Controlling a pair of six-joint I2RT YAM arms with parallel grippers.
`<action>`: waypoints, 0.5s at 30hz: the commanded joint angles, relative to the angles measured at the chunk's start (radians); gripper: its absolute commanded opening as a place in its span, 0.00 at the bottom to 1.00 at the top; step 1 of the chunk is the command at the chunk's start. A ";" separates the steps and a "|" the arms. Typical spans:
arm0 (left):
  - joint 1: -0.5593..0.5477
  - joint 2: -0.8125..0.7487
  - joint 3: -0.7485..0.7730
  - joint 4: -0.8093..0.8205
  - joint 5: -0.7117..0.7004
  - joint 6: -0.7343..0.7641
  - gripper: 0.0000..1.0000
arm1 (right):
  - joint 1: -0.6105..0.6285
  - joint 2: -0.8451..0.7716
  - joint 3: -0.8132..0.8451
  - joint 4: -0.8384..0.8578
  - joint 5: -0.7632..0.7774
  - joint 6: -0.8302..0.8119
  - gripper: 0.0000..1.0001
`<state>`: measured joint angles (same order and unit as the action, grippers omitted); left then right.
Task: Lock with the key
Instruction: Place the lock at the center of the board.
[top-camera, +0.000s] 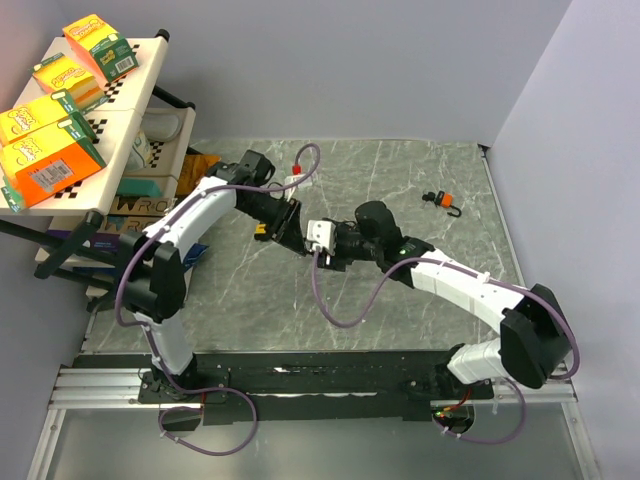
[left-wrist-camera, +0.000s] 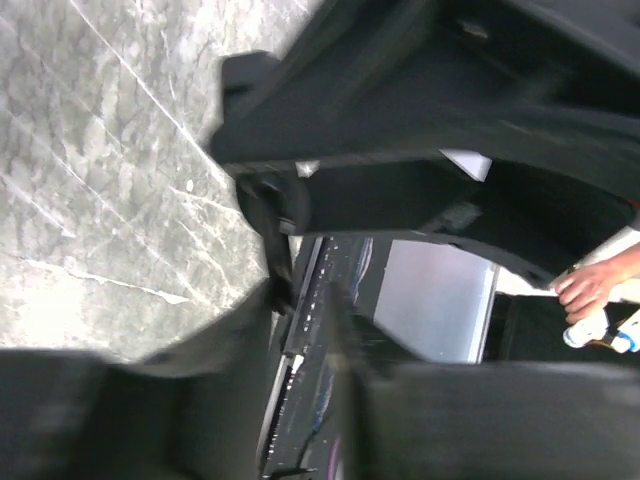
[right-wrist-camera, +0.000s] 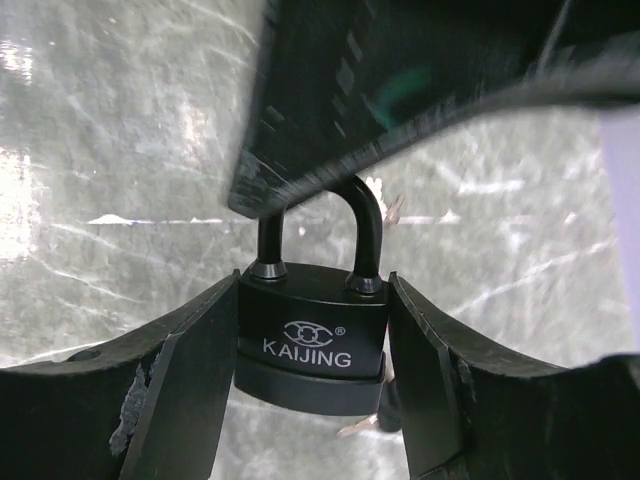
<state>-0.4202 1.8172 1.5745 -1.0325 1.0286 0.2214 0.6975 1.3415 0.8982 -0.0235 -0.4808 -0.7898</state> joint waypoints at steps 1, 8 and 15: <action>0.015 -0.122 0.018 0.032 -0.020 0.042 0.50 | -0.032 0.027 0.088 -0.006 0.035 0.109 0.00; 0.057 -0.369 -0.128 0.403 -0.254 -0.057 0.96 | -0.145 0.126 0.223 -0.104 0.034 0.462 0.00; 0.058 -0.614 -0.321 0.759 -0.530 -0.178 0.96 | -0.151 0.352 0.478 -0.312 0.226 0.787 0.00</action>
<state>-0.3595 1.3045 1.3369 -0.5484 0.6861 0.1326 0.5465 1.6024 1.2255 -0.2672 -0.3405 -0.2539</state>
